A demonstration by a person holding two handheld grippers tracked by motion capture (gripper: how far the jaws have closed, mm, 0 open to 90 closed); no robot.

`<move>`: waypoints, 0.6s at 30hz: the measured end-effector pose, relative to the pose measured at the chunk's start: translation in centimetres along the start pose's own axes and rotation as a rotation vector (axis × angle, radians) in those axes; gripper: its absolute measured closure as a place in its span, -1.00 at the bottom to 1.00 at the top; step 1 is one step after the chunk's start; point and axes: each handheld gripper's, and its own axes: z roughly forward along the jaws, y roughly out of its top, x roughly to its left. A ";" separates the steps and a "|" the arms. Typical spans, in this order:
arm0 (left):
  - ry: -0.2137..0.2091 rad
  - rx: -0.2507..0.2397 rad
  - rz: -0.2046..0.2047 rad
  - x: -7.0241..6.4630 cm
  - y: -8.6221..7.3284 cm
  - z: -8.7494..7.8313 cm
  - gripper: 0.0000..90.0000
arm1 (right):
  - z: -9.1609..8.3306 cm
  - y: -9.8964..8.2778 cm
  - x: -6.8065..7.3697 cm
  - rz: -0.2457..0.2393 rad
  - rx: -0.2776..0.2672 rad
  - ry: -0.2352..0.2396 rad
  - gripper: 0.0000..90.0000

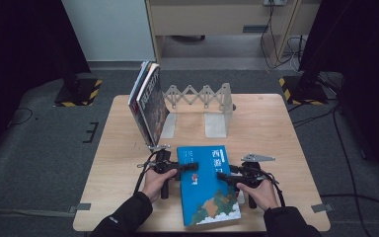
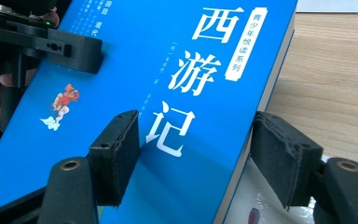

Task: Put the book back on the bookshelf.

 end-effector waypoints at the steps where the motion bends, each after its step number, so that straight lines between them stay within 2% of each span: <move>1: 0.003 0.000 0.006 -0.2 0.1 0.0 0.06 | 0.0 0.0 -0.1 0.000 -0.001 0.003 -0.26; 6: -0.010 0.002 -0.003 -0.6 0.3 -0.3 0.12 | -0.2 0.2 0.0 -0.003 -0.010 0.011 -0.25; 10: -0.005 0.009 0.017 -1.0 0.5 -0.3 0.13 | -0.3 0.3 0.0 -0.003 -0.011 0.017 -0.25; 17: 0.003 0.014 0.019 -1.9 0.9 -0.7 0.18 | -0.4 0.5 0.1 -0.010 -0.012 0.025 -0.25; 18: 0.003 0.015 0.029 -2.0 1.0 -0.8 0.19 | -0.5 0.6 0.1 -0.010 -0.016 0.028 -0.25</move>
